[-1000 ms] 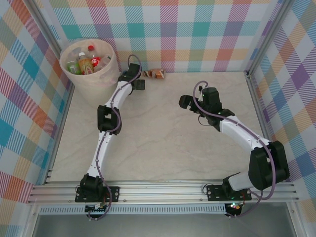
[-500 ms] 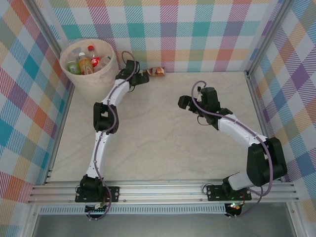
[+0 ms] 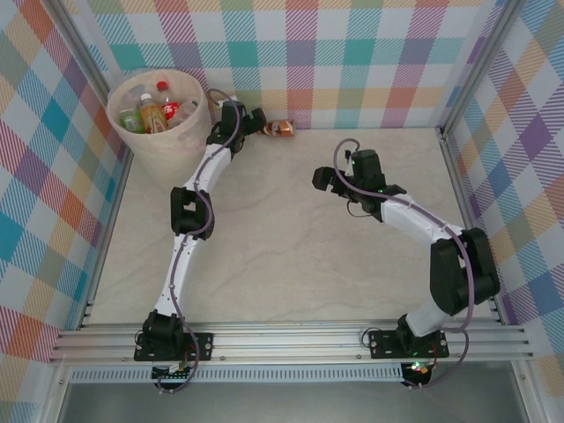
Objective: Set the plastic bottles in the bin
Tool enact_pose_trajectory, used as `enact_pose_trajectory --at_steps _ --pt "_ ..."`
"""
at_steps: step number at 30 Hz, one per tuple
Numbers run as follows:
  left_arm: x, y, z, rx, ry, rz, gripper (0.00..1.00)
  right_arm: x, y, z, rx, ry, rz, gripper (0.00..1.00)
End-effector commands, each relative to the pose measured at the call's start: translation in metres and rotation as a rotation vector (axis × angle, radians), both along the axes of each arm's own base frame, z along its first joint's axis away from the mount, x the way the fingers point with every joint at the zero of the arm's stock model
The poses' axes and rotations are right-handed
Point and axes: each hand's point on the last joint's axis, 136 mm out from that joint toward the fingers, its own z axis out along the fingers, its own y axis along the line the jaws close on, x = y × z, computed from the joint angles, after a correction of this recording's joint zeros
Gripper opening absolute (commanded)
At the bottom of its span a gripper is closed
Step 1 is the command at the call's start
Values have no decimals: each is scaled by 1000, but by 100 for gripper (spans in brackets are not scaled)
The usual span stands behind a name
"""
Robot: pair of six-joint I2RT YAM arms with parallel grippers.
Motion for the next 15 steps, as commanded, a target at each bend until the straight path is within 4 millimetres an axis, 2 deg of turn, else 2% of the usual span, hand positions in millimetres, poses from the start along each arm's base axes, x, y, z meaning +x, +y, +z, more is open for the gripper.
enact_pose_trajectory --at_steps 1,3,6,12,15 --pt "7 2 -2 -42 -24 -25 100 13 16 16 28 -40 65 100" --pt "3 -7 -7 -87 1 -100 100 16 21 16 30 -37 89 100" --pt "-11 -37 -9 -136 49 -257 100 22 27 22 18 -65 127 100" --pt "-72 -118 -13 -118 178 -572 98 56 21 29 -11 -97 77 100" --pt "-97 -139 -2 -78 192 -634 97 77 12 32 -4 -101 7 100"
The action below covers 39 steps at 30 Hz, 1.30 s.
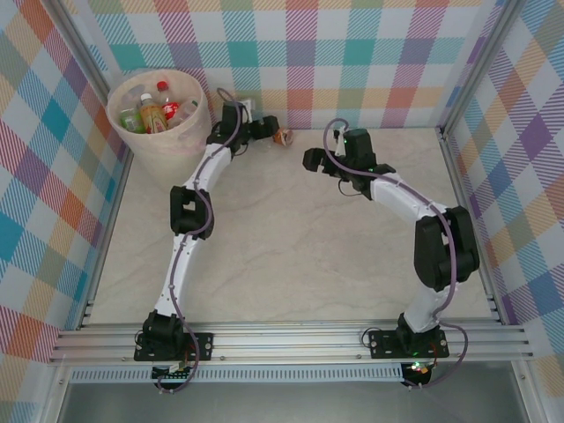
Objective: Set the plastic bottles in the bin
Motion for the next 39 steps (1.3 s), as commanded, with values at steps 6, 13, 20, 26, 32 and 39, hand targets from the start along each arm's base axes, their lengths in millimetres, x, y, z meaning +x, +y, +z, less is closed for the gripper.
enact_pose_trajectory --at_steps 6,13,20,26,32,39 --pt "-83 -50 38 2 92 -172 100 61 -6 -5 55 -16 -66 100" --pt "-89 -13 26 -4 240 89 100 112 9 -38 92 12 -60 100" --pt "-94 -1 -10 -105 384 255 100 111 62 -74 308 189 140 91" --pt "-95 -5 -21 -172 434 280 100 94 89 -71 503 274 263 82" --pt "-91 -19 -27 -201 442 234 100 55 108 -30 625 191 474 81" --pt "-113 -27 -71 96 525 162 100 36 77 -19 567 95 324 88"
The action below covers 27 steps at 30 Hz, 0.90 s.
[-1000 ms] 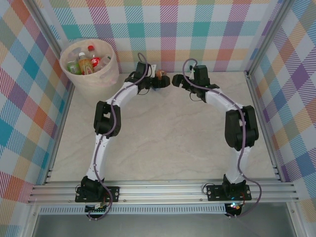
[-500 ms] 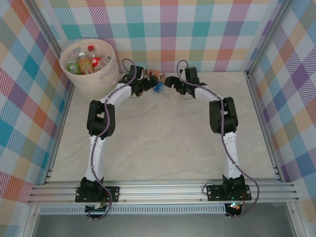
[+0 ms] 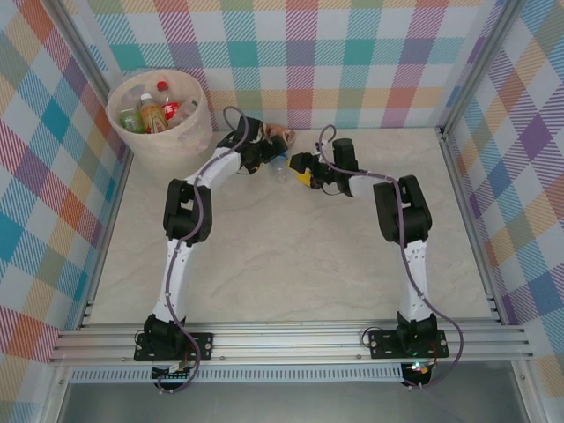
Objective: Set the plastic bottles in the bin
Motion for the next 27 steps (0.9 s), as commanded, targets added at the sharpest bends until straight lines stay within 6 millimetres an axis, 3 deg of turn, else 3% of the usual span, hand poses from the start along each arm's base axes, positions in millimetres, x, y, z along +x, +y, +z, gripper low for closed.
enact_pose_trajectory --at_steps 1,6,11,14,18,27 --pt "-23 -12 -28 164 75 -126 100 0 -8 75 31 -217 -56 90" --pt "-29 -16 -46 287 88 -188 94 -11 -33 83 -61 -244 -176 100" --pt "-32 -12 -46 363 81 -188 70 -31 -58 92 -164 -267 -263 100" --pt "-35 -11 -40 363 77 -197 63 -46 -70 95 -211 -262 -287 100" --pt "-44 -7 -25 368 57 -203 57 -68 -81 100 -247 -261 -296 100" --pt "-85 -4 50 278 -58 -253 50 -109 -99 143 -262 -388 -332 100"
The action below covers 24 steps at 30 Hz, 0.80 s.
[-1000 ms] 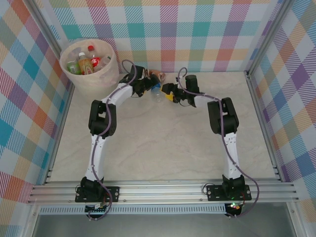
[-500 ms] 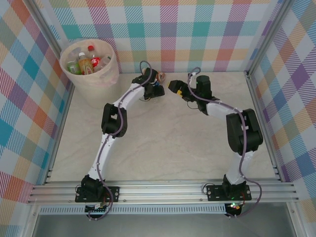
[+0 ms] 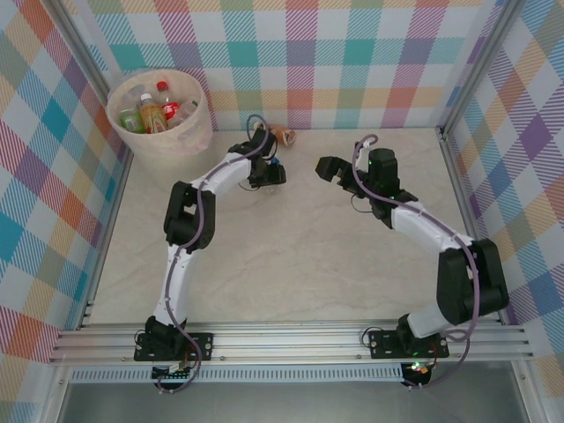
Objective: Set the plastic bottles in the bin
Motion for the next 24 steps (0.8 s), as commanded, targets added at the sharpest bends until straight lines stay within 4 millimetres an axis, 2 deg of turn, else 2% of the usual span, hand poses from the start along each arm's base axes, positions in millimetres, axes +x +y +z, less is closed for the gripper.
enact_pose_trajectory --at_steps 1,7,10,14,19,24 --pt "-7 -7 78 -89 -147 -48 50 -13 -5 24 -31 -106 -9 100" --pt "-39 -1 157 -232 -229 -78 49 -35 0 62 -40 -242 55 100" --pt "-50 8 196 -253 -295 -86 49 -41 7 75 -28 -273 98 100" --pt "-58 26 239 -289 -364 -69 49 -45 17 84 -17 -286 140 100" --pt "-58 65 294 -318 -480 -33 49 -45 24 87 -21 -298 160 100" --pt "-46 136 330 -182 -572 134 49 -43 24 85 -28 -292 153 100"
